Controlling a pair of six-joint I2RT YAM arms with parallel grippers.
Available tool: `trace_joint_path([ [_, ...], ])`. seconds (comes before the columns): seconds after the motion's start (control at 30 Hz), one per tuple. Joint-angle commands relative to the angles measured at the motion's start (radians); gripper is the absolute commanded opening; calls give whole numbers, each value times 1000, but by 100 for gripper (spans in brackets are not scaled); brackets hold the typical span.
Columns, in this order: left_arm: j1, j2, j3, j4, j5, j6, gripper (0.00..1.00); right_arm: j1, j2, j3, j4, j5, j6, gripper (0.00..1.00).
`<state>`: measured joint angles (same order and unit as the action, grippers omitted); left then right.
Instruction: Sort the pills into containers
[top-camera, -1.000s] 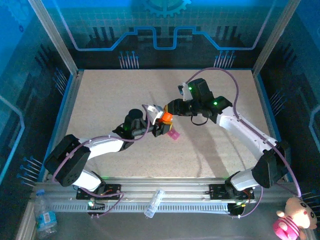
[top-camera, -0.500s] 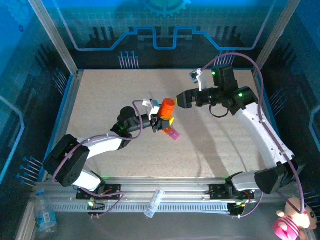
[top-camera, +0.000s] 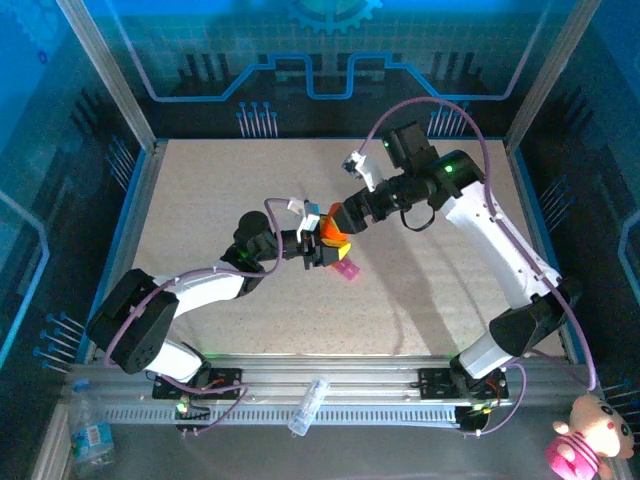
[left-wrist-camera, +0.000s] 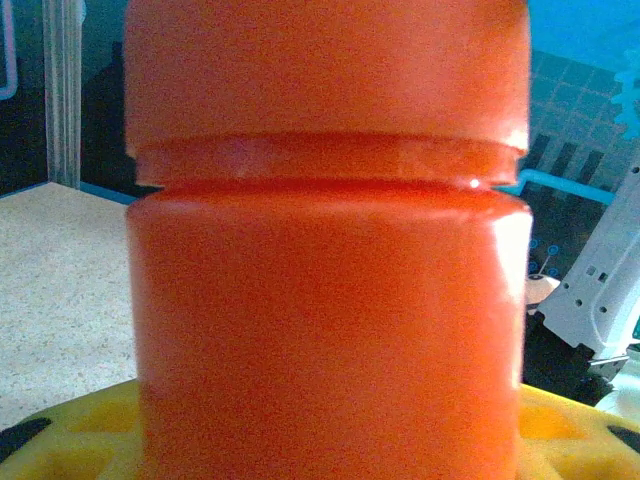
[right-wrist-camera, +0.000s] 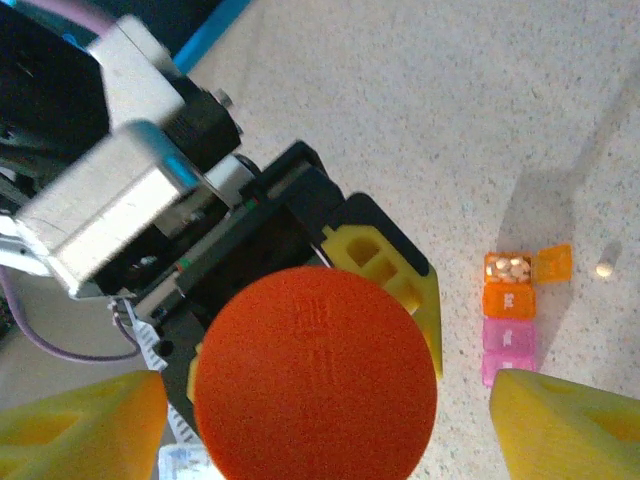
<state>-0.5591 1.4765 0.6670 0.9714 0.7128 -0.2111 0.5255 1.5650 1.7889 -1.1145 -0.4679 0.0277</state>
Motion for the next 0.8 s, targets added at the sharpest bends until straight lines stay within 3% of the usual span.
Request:
trace_joint_path([
  [0.0,3,-4,35,40,35,-14,0,10,8,34,-52,30,-27,80],
  [0.1,3,-2,34,42,37,-16,0,10,10,34,-44,31,-19,74],
  [0.47,3,6,38,49,42,-25,0,10,26,49,-15,21,9,70],
  [0.77,2,6,35,50,29,-26,0,21,18,4,12,12,46,39],
])
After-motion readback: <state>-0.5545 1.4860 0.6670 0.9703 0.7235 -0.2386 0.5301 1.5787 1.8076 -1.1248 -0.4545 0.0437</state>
